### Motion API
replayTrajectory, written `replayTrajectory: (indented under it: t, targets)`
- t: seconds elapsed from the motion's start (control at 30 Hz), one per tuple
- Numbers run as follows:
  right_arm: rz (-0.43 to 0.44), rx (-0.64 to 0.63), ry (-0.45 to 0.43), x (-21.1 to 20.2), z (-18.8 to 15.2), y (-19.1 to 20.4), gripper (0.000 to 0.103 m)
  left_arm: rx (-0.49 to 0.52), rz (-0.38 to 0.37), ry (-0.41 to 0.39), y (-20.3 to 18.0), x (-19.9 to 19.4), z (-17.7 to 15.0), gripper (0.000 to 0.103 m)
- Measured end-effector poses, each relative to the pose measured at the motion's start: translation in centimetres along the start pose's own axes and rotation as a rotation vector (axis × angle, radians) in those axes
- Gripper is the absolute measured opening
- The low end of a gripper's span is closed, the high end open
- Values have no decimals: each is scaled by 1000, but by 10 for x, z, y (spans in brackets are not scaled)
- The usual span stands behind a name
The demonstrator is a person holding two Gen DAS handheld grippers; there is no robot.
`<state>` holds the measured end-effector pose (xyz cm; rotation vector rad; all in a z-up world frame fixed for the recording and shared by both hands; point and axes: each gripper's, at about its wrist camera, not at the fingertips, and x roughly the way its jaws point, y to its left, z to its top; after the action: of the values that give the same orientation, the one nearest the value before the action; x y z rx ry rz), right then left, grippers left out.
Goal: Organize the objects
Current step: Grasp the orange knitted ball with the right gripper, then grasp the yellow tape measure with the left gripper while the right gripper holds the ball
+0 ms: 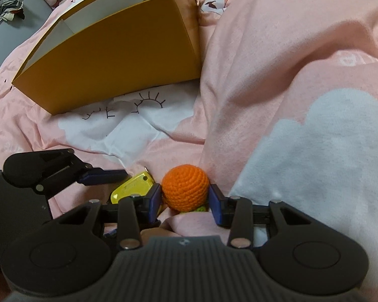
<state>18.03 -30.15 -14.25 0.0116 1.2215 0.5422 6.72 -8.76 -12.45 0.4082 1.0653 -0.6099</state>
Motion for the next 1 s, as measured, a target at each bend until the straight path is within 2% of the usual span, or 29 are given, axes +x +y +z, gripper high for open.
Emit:
replayTrajectory:
  t: [0.17,0.37,0.43,0.47,0.5,0.67,1.0]
  targets:
    - [-4,-9,4,3,0,1,43,10,103,-13,-8,-5,0,84]
    - [-18,-21,11,6,1,5,44,22,125,-7,-11,-4,0,84]
    - [-24,-24,14,7,1,6,44,3,97,-3,-10,0,-2,75]
    - [-26,-25,14,8,1,7,44,-12,72,-5,-8,0,-3,62]
    - [-27,-24,15,8,1,7,44,-22,60,-9,-8,1,-5,58]
    - [-30,-17,13,8,2,7,44,-54,95,-60,-7,-9,-11,58]
    - [-24,-32,-8,1,7,14,42,-278,81,-181,36,-43,-15,58]
